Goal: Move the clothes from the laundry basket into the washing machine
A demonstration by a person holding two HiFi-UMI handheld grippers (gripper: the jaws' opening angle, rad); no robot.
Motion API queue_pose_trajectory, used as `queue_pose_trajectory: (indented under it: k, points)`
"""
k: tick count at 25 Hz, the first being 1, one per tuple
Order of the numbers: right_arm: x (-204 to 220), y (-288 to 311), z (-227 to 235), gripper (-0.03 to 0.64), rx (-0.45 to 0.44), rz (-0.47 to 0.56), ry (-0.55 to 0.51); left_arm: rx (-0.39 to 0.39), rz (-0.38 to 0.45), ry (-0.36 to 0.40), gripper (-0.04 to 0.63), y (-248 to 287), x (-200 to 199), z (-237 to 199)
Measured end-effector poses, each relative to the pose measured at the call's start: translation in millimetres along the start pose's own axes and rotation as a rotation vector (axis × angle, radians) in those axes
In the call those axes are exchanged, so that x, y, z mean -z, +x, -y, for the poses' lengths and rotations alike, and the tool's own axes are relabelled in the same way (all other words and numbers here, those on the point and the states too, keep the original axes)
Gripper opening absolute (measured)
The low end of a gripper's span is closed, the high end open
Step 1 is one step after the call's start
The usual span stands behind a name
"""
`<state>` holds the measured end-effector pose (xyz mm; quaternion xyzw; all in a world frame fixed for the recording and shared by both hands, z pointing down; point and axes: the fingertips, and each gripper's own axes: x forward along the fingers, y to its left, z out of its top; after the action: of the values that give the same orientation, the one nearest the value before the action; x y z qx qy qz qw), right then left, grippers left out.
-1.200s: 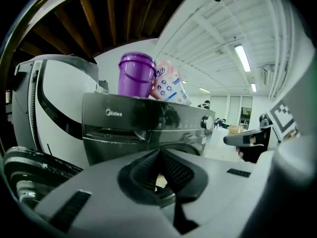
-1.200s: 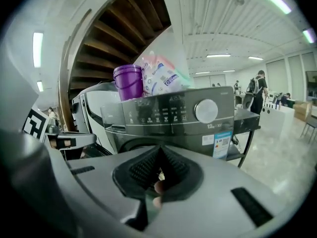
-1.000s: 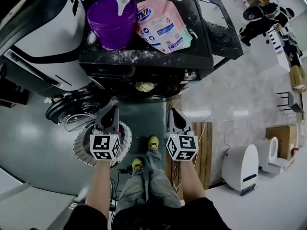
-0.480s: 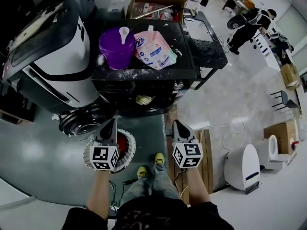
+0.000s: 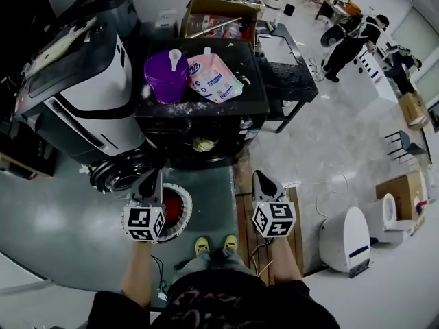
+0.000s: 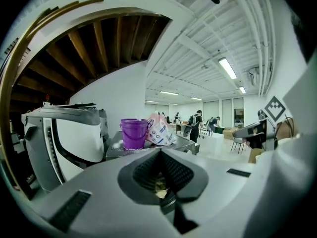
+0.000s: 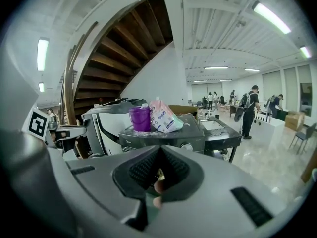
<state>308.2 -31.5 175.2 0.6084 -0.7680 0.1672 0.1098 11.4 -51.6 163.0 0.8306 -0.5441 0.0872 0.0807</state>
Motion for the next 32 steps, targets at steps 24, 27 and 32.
queue_pose_trajectory:
  k: [24,27,32]
  points:
    - [-59.9,-72.1,48.7,0.003,-0.002,0.193,0.004,-0.097,0.098,0.047,0.011,-42.1,-65.2,43.0]
    - [-63.1,-72.1,46.9,0.003,-0.007,0.198,-0.005,-0.103,0.107,0.049,0.010,-43.9,-69.9,41.8]
    - [-67.9,-72.6,45.2,0.003,-0.009,0.211,-0.005,-0.106,0.110,0.065,0.010,-47.2,-72.7,40.9]
